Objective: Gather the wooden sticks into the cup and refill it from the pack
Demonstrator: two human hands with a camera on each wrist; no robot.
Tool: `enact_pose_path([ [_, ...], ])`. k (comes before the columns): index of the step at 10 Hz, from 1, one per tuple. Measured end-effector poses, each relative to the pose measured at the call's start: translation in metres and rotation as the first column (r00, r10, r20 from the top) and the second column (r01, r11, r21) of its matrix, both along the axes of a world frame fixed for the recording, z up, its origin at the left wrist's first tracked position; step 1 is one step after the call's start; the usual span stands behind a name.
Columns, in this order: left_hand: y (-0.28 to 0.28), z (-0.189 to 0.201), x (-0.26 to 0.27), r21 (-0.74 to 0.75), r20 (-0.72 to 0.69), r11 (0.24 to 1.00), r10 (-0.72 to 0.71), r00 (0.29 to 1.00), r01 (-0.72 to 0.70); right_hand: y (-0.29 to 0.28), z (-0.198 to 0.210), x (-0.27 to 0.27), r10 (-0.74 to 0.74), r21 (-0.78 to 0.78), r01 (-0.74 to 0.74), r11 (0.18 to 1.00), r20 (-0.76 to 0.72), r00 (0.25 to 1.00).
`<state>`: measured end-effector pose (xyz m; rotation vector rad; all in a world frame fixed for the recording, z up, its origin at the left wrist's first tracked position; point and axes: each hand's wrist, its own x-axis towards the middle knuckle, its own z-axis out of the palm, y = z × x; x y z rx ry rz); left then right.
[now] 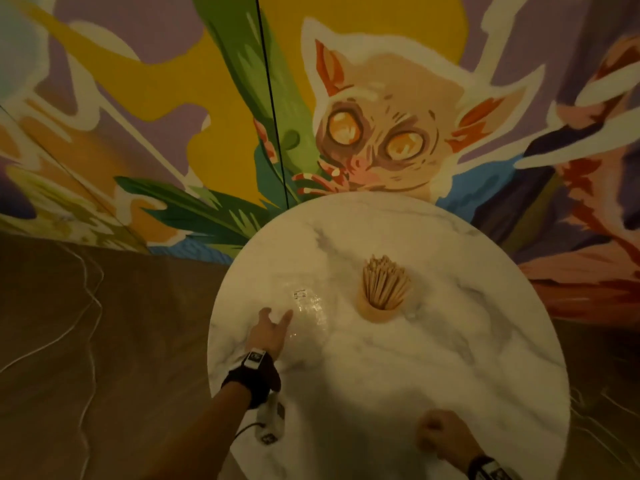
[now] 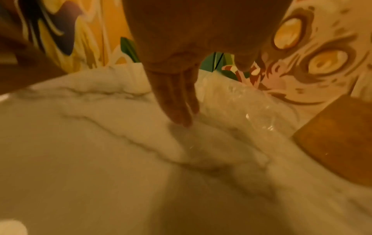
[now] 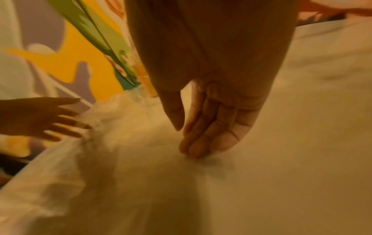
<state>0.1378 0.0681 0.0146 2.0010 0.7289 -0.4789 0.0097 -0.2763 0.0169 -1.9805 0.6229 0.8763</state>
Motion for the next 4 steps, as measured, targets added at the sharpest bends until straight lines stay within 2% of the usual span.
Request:
enact_pose_path([
  [1, 0.011, -0.014, -0.012, 0.364, 0.041, 0.914, -0.209, 0.977, 0.181, -0.029, -0.011, -0.032, -0.164, -0.032, 0.164, 0.986, 0.004, 0.986],
  [2, 0.000, -0.013, -0.007, 0.563, 0.188, 0.774, -0.462, 0.867, 0.291, -0.038, -0.022, -0.055, -0.258, -0.013, 0.259, 0.966, 0.051, 0.965],
  [3, -0.023, -0.014, 0.019, 0.635, 0.147, 0.637, -0.655, 0.742, 0.437, -0.032, -0.027, -0.060, -0.245, -0.021, 0.247, 0.969, 0.069, 0.967],
  [4, -0.029, -0.029, 0.037, 0.547, -0.198, 0.453, -0.747, 0.634, 0.704, -0.030, -0.034, -0.055, -0.239, -0.080, 0.243, 0.967, 0.059, 0.969],
])
